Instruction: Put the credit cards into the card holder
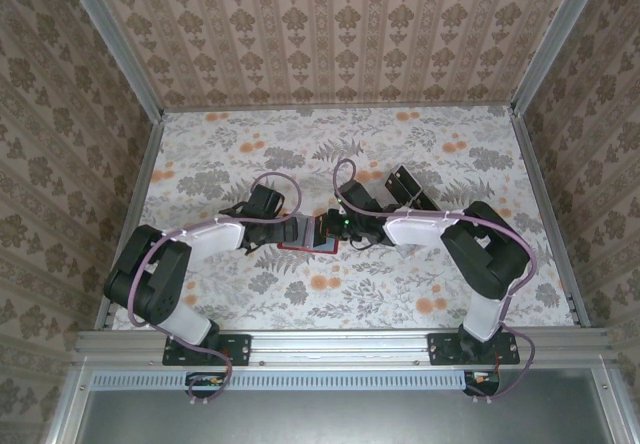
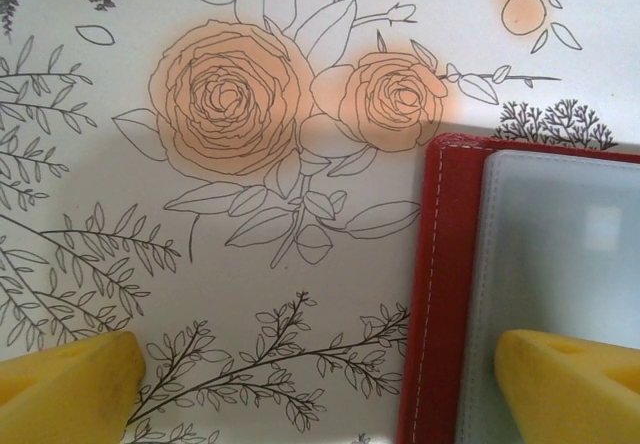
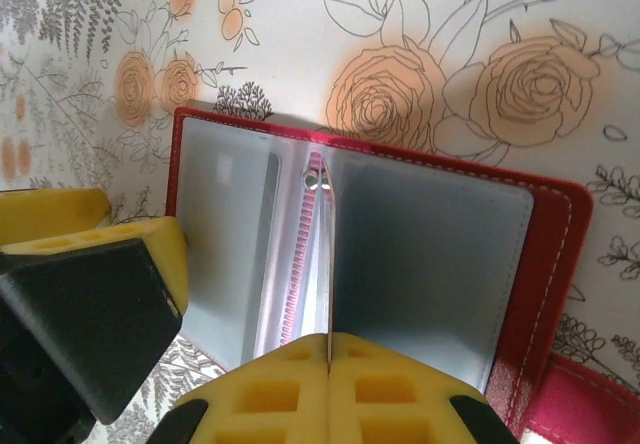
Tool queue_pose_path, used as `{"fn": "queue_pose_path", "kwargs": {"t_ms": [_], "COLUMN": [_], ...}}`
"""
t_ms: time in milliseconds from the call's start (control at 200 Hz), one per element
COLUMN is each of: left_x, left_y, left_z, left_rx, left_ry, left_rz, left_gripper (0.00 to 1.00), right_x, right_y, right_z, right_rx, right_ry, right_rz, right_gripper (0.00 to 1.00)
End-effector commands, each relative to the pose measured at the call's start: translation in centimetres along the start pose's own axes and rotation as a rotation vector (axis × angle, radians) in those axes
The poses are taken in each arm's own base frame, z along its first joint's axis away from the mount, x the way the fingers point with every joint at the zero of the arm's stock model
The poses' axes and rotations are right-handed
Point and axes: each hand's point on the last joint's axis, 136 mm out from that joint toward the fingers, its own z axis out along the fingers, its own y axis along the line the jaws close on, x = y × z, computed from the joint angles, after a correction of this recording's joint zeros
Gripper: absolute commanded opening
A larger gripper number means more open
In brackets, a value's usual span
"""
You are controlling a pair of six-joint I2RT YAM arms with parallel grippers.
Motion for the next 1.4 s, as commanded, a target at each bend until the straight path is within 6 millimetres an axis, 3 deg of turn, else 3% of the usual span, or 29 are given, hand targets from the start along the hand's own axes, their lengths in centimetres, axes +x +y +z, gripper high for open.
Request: {"fn": "queue_pose_path", "kwargs": {"t_ms": [0, 295, 560, 1395], "left_x": [3.1, 3.9, 3.9, 4.0], "left_y": [2.5, 2.8, 2.7, 2.6], "left_z": [0.3, 0.3, 0.2, 0.2], "left_rx": [-0.101, -0.104, -0.095, -0.093], "left_ry": [0.089, 0.095, 0.089, 0.094], "left_rz": [-0.018, -0.023, -0.026, -0.018], "left_gripper": [1.00, 1.00, 1.00, 1.00], "right_x": [-0.3, -0.5, -0.8, 0.0], "right_y": [1.2, 1.1, 1.8, 1.9], "right_z": [-0.3, 0.2, -0.6, 1.8], "right_rx": [-0.084, -0.156, -0.169, -0.191], "right_ry": [-0.041, -0.099, -0.124, -0.098], "right_rz": [0.047, 0.134, 0.129, 0.165], "right_gripper": [0.00, 0.00, 0.00, 0.00]}}
